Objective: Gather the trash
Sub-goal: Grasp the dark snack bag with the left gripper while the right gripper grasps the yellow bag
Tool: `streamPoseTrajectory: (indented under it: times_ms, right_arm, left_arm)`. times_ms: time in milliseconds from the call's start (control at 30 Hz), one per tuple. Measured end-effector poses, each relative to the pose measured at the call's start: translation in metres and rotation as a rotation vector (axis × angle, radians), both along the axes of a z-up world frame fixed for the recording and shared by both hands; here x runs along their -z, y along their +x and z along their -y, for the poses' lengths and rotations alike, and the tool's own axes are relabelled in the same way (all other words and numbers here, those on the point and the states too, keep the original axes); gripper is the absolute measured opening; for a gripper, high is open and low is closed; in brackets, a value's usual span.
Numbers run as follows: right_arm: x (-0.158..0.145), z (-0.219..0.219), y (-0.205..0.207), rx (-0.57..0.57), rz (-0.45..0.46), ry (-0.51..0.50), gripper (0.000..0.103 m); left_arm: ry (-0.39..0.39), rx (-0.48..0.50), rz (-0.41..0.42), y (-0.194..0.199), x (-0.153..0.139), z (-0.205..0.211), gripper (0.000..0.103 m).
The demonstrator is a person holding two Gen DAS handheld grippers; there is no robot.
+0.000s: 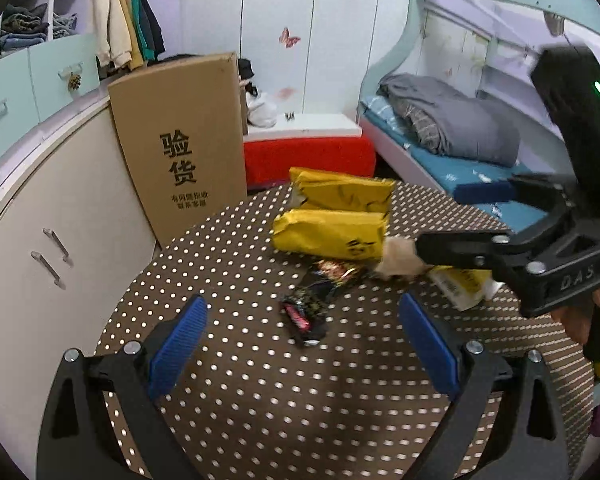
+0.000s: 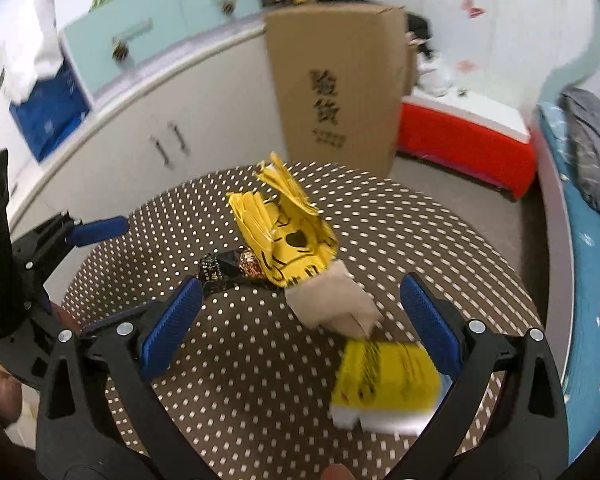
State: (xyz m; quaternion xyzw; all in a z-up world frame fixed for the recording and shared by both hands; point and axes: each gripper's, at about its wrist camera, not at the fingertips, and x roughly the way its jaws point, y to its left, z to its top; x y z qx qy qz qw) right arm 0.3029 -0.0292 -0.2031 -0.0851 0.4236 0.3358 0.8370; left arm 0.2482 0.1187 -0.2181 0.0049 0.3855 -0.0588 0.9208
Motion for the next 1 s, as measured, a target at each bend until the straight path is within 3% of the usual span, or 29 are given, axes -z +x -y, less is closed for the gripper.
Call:
streamPoseTrajectory:
  times_ms: [300, 333, 367, 467, 533, 567, 600, 667, 733, 767, 833, 1000]
  right_arm:
    - [0.028, -0.038, 0.041, -0.05, -0.099, -0.031, 0.096]
    - [0.029, -0.039, 0.042, -0.051, -0.108, -0.019, 0.084]
    - [0.03, -0.039, 0.043, -0.053, -0.117, -0.011, 0.064]
    - [0.033, -0.039, 0.046, -0.04, -0.13, 0.006, 0.049]
    - [0.031, -0.032, 0.043, -0.035, -0.125, 0.026, 0.044]
    - [0.029, -0.027, 0.041, -0.03, -0.121, 0.03, 0.042]
    - [0.027, -0.02, 0.039, -0.017, -0.12, 0.041, 0.041]
    - [0.024, -0.008, 0.038, 0.011, -0.129, 0.078, 0.039]
    - [0.02, 0.009, 0.036, 0.044, -0.144, 0.133, 0.038]
    - [0.019, 0.016, 0.035, 0.059, -0.145, 0.147, 0.038]
    - [0.013, 0.03, 0.029, 0.087, -0.147, 0.172, 0.038]
    - [-0.003, 0.057, 0.009, 0.128, -0.125, 0.221, 0.038]
  left_arm:
    - [0.023, 0.054, -0.049, 0.029, 0.026, 0.003, 0.095]
    - [0.025, 0.059, -0.051, 0.032, 0.027, 0.005, 0.095]
    - [0.029, 0.067, -0.053, 0.036, 0.029, 0.007, 0.095]
    - [0.033, 0.095, -0.059, 0.045, 0.033, 0.012, 0.094]
    - [0.038, 0.116, -0.063, 0.05, 0.036, 0.017, 0.094]
    - [0.034, 0.133, -0.067, 0.052, 0.037, 0.019, 0.086]
    - [0.026, 0.148, -0.086, 0.055, 0.04, 0.021, 0.072]
    - [0.012, 0.168, -0.122, 0.06, 0.046, 0.024, 0.054]
    - [0.033, 0.174, -0.108, 0.056, 0.045, 0.029, 0.041]
    - [0.028, 0.175, -0.113, 0.055, 0.045, 0.029, 0.03]
    - [-0.028, 0.169, -0.133, 0.049, 0.042, 0.026, 0.024]
    - [-0.06, 0.127, -0.132, 0.024, 0.038, 0.022, 0.022]
